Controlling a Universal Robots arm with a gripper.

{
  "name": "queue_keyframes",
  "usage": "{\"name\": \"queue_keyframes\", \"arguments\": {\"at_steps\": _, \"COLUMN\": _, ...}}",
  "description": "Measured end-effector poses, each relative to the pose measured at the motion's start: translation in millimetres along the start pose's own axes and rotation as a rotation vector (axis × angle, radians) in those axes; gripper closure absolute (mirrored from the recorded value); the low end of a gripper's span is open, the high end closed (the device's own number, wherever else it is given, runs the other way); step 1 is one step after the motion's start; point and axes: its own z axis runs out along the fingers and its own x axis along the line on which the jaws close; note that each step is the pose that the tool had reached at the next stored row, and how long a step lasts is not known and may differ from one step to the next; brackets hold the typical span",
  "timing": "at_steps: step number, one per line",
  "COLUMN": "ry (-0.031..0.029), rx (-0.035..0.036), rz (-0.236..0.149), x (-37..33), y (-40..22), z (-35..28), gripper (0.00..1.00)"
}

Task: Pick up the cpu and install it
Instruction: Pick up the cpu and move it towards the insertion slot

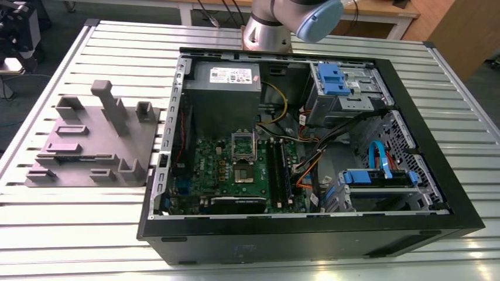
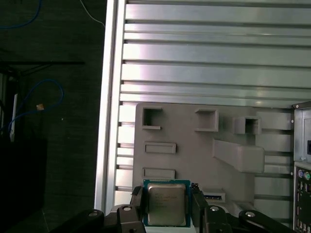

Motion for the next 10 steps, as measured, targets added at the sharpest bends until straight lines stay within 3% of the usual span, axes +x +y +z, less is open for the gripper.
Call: {"name": "queue_keyframes", "arguments": {"at_steps": 10, "ry": 0.0000, "rx": 0.0000, "rz": 0.000, "x": -2.3, "y": -0.1, "z": -0.1, "gripper": 0.53}}
